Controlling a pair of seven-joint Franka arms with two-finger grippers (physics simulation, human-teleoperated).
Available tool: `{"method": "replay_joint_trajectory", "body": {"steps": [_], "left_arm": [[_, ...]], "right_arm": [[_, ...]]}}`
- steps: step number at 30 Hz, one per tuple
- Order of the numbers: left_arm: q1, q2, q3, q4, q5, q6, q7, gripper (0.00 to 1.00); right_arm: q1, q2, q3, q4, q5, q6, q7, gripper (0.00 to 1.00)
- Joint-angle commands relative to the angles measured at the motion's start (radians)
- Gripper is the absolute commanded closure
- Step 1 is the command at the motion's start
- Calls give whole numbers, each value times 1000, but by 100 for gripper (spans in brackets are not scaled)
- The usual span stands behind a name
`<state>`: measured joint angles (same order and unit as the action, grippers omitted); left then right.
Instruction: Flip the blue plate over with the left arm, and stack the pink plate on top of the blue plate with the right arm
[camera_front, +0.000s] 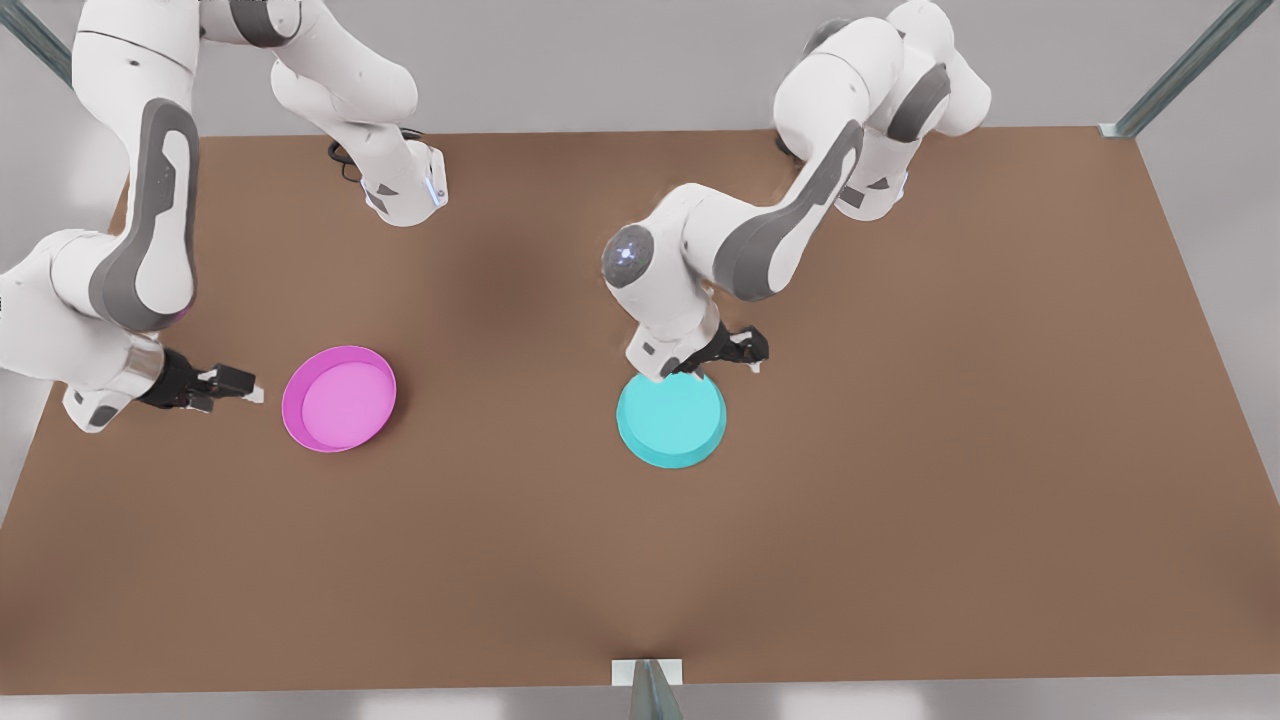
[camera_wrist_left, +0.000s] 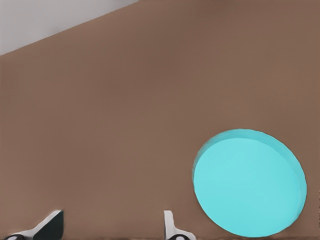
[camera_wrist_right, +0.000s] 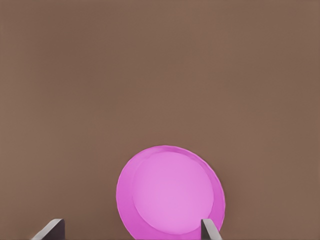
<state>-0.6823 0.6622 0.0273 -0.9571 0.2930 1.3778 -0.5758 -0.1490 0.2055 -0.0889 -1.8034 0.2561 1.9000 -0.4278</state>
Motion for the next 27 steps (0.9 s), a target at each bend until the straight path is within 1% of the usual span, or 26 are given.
{"method": "replay_joint_trajectory", "body": {"steps": [1,2,4,6,7,8,9,10,11,13,14,15,17,18,20,22,24,27], "left_arm": [[38,-9,-1,0,-279,-13,43,0],[138,-24,-1,0,-304,-46,140,0],[280,-62,9,-2,-299,-108,304,0],[299,-92,103,-2,-298,-161,369,0],[342,-144,111,-46,-295,-164,373,0],[389,-194,85,-94,-296,-158,372,0],[503,-219,-30,-101,-282,-160,369,0],[535,-225,-75,-101,-243,-163,367,0],[590,-227,-151,-107,-192,-161,355,0],[624,-240,-161,-134,-193,-142,353,0],[647,-295,-173,-225,-192,-67,356,0],[647,-300,-171,-238,-190,-52,358,0],[647,-302,-164,-232,-189,-62,363,0],[647,-302,-162,-233,-189,-63,356,0],[647,-294,-162,-235,-189,-75,349,0],[647,-285,-162,-236,-187,-72,350,0],[647,-279,-162,-236,-187,-72,352,0],[649,-273,-162,-238,-189,-72,352,0]], "right_arm": [[5,11,0,-7,12,4,-3,0],[5,20,-6,-27,14,22,-26,0],[2,26,-29,-106,57,103,-98,0],[-1,55,-58,-131,60,119,-143,0],[-9,68,-72,-162,60,122,-177,0],[-20,78,-78,-178,58,139,-270,0],[-20,83,-92,-228,58,189,-310,0],[-29,97,-97,-244,58,191,-312,0],[-32,123,-112,-244,60,203,-376,0],[-32,167,-115,-244,60,269,-440,0],[-30,193,-117,-243,60,271,-454,0],[-24,212,-117,-234,60,274,-457,0],[-18,236,-117,-221,81,272,-482,0],[-18,265,-137,-208,201,269,-584,0],[-18,287,-137,-197,232,261,-637,0],[-26,299,-146,-191,308,255,-717,0],[-43,350,-144,-172,377,255,-804,0],[-53,370,-144,-178,390,238,-821,1]]}}
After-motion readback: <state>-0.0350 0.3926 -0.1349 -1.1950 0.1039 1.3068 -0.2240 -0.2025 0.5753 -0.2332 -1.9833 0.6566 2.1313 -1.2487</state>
